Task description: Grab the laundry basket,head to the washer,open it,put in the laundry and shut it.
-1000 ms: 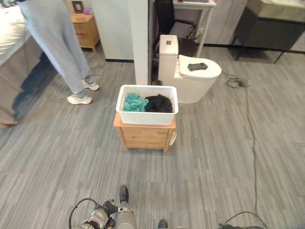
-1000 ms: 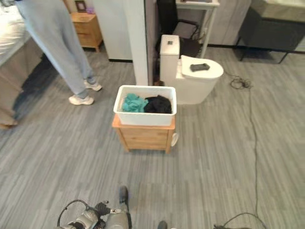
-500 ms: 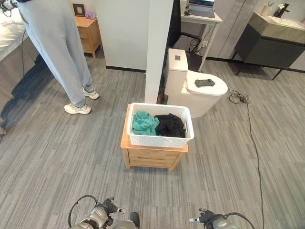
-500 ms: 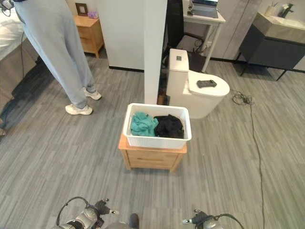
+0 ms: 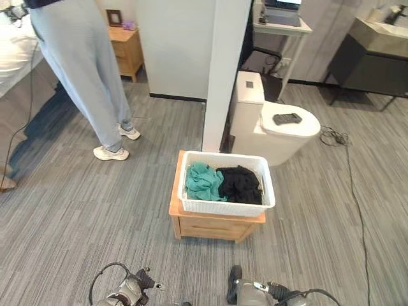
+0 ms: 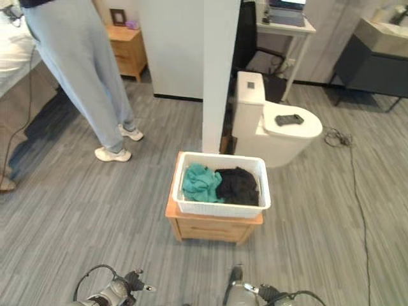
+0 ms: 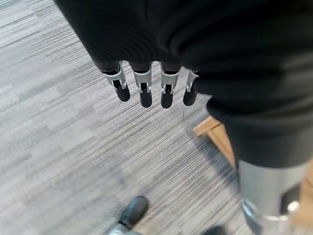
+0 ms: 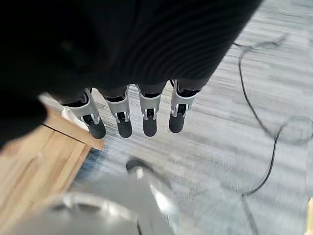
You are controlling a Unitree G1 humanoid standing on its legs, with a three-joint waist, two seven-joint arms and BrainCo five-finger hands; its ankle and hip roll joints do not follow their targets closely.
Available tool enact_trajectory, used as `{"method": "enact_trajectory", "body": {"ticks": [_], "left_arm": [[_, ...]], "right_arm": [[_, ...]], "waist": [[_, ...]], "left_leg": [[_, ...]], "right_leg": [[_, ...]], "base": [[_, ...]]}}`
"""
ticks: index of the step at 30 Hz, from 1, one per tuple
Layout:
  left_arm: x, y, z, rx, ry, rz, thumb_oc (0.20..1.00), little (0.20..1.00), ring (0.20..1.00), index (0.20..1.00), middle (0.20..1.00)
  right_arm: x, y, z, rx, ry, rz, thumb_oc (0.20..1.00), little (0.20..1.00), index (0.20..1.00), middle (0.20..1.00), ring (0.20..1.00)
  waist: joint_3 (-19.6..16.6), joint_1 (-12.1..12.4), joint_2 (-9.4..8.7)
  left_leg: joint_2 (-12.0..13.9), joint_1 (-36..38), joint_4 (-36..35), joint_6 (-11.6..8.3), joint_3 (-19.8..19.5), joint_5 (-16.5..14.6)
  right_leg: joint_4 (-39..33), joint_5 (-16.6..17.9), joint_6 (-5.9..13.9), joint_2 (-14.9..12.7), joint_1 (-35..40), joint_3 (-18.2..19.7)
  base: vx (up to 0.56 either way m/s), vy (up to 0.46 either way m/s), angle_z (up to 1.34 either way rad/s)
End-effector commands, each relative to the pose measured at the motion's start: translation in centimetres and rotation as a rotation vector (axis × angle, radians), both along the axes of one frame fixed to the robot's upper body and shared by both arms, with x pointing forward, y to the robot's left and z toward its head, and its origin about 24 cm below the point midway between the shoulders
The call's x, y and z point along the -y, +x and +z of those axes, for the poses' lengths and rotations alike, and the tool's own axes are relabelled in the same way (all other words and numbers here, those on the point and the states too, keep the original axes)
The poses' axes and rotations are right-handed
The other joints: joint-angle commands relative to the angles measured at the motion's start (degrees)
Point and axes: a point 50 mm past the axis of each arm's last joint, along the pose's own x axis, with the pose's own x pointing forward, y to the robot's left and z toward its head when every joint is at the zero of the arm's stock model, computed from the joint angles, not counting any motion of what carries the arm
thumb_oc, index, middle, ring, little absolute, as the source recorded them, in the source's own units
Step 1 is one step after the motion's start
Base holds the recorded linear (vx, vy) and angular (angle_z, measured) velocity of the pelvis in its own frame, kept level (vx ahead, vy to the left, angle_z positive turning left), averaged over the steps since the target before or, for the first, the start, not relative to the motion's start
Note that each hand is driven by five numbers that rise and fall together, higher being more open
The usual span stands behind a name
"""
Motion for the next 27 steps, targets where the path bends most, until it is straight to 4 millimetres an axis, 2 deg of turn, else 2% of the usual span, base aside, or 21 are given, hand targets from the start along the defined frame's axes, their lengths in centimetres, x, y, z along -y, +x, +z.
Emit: {"method": "enact_trajectory", "body": {"ticks": [1,6,7,8,9,11,12,13,14,15,16,17,19,21,23,27], "left_arm": [[0.5,1.6,0.5,0.071,-0.035,0.039,1.0,1.0,1.0,1.0,1.0],[0.7,1.2,0.3,0.061,-0.037,0.045,1.0,1.0,1.0,1.0,1.0],[0.0,1.9,0.7,0.062,-0.019,0.019,1.0,1.0,1.0,1.0,1.0],[0.0,2.5,1.0,0.116,-0.02,0.045,1.0,1.0,1.0,1.0,1.0],[-0.5,2.9,1.3,0.148,-0.015,0.095,1.0,1.0,1.0,1.0,1.0],[-1.0,3.9,1.8,0.176,-0.018,0.119,1.0,1.0,1.0,1.0,1.0],[-1.1,4.2,2.0,0.185,-0.012,0.116,1.0,1.0,1.0,1.0,1.0],[-1.1,4.5,2.1,0.194,-0.005,0.106,1.0,1.0,1.0,1.0,1.0],[-1.1,4.5,2.1,0.194,-0.005,0.105,1.0,1.0,1.0,1.0,1.0],[-1.2,4.9,2.3,0.21,0.005,0.095,1.0,1.0,1.0,1.0,1.0],[-1.2,5.1,2.4,0.217,0.007,0.092,1.0,1.0,1.0,1.0,1.0],[-1.8,4.4,2.2,0.205,0.012,0.123,1.0,1.0,1.0,1.0,1.0],[-1.9,4.1,2.1,0.194,0.017,0.126,1.0,1.0,1.0,1.0,1.0],[-1.8,3.8,2.0,0.184,0.017,0.121,1.0,1.0,1.0,1.0,1.0],[-2.4,3.4,1.9,0.177,0.033,0.132,1.0,1.0,1.0,1.0,1.0],[-2.8,2.9,1.8,0.17,0.044,0.145,1.0,1.0,1.0,1.0,1.0]], "right_arm": [[1.1,0.0,0.2,0.007,-0.039,0.01,1.0,1.0,1.0,1.0,1.0],[2.0,1.4,0.9,0.08,-0.055,-0.046,1.0,1.0,1.0,1.0,1.0],[8.6,7.4,5.4,0.206,-0.186,-0.11,1.0,1.0,1.0,1.0,1.0],[3.8,1.3,1.5,0.09,-0.096,-0.02,1.0,1.0,1.0,1.0,1.0],[4.0,0.3,1.3,0.071,-0.099,-0.016,1.0,1.0,1.0,1.0,1.0],[5.1,0.4,1.7,0.075,-0.123,-0.004,1.0,1.0,1.0,1.0,1.0],[5.6,0.1,1.8,0.062,-0.138,-0.008,1.0,1.0,1.0,1.0,1.0],[5.8,0.0,1.8,0.058,-0.144,-0.011,1.0,1.0,1.0,1.0,1.0],[5.8,0.0,1.8,0.058,-0.144,-0.011,1.0,1.0,1.0,1.0,1.0],[5.9,0.0,1.8,0.062,-0.151,-0.013,1.0,1.0,1.0,1.0,1.0],[6.0,-0.1,1.9,0.062,-0.151,-0.015,1.0,1.0,1.0,1.0,1.0],[5.7,0.7,2.0,0.089,-0.137,0.01,1.0,1.0,1.0,1.0,1.0],[5.6,1.0,2.1,0.11,-0.128,-0.004,1.0,1.0,1.0,1.0,1.0],[5.6,0.8,2.1,0.104,-0.126,-0.013,1.0,1.0,1.0,1.0,1.0],[4.5,1.1,1.8,0.121,-0.09,-0.01,1.0,1.0,1.0,1.0,1.0],[3.3,1.1,1.6,0.128,-0.061,0.018,1.0,1.0,1.0,1.0,1.0]], "waist": [[-0.6,0.2,-0.03],[-0.7,-0.1,0.34],[-1.0,1.1,-0.22],[0.9,0.3,-0.04],[1.6,-0.6,-0.41],[2.6,-1.4,-0.58],[2.6,-1.2,-0.53],[2.6,-0.8,-0.43],[2.6,-0.8,-0.47],[2.8,-0.4,-0.09],[2.8,-0.5,0.08],[2.7,-0.4,0.22],[1.9,-1.2,0.77],[1.7,-1.2,0.97],[1.3,-1.4,0.86],[0.8,-1.3,0.49]], "left_leg": [[7.4,-5.5,2.9,-1.37,-0.1,3.5],[10.5,-6.3,5.2,-4.01,-0.5,6.3],[10.8,-7.6,7.7,-4.92,-1.5,6.9],[11.0,-10.1,14.4,-5.25,-1.5,7.6],[11.0,-11.1,15.8,-5.56,-1.2,8.8],[13.3,-12.8,12.0,-5.71,1.9,10.6],[14.5,-14.4,7.5,-5.88,3.6,11.0],[14.9,-15.4,3.9,-6.04,3.7,12.0],[14.8,-15.2,3.5,-6.02,3.8,12.1],[16.3,-17.3,0.7,-6.66,3.0,15.0],[17.0,-17.0,-0.9,-7.05,2.9,16.0],[15.9,-14.8,0.0,-6.88,-0.2,13.2],[15.0,-14.0,-1.2,-6.73,-0.1,12.4],[14.1,-13.2,-1.3,-6.35,0.2,11.9],[12.0,-10.9,-2.1,-4.94,2.1,10.3],[10.9,-8.6,-5.6,-4.43,3.7,10.5]], "right_leg": [[-0.9,-2.1,1.39,1.0,2.3,-0.7],[-3.9,-2.9,0.01,3.5,4.5,-2.1],[-4.9,-2.9,-0.24,3.5,5.8,-3.5],[-4.9,-3.4,-1.25,4.1,6.0,-2.7],[-4.8,-3.4,-1.53,4.2,5.5,-2.1],[-5.2,-3.9,-1.36,4.2,5.6,-2.5],[-5.7,-3.9,-0.8,3.5,6.0,-3.4],[-6.0,-3.8,-0.23,2.9,6.3,-3.7],[-6.0,-3.8,-0.19,2.8,6.3,-3.7],[-6.2,-3.7,0.44,2.4,6.6,-3.6],[-5.9,-3.9,0.84,2.0,6.6,-3.4],[-5.5,-4.0,1.43,1.6,6.4,-0.9],[-5.1,-3.9,1.83,0.7,6.4,0.2],[-4.8,-4.0,2.0,0.0,6.6,0.9],[-4.2,-3.4,2.7,-1.6,6.4,2.9],[-5.1,-2.4,3.68,-2.1,6.3,3.7]], "base": [[0.16,-0.28,-0.05],[0.09,-0.181,-0.04],[0.06,-0.279,0.26],[0.0,-0.251,0.41],[-0.09,-0.183,0.48],[-0.03,-0.04,0.13],[0.03,0.052,-0.11],[0.04,0.057,0.11],[0.06,0.084,0.31],[0.07,0.083,0.36],[0.12,0.155,0.23],[0.09,0.104,-0.07],[0.1,0.165,-0.79],[0.1,0.204,-0.95],[0.11,0.285,-0.29],[0.03,0.141,-0.22]]}}
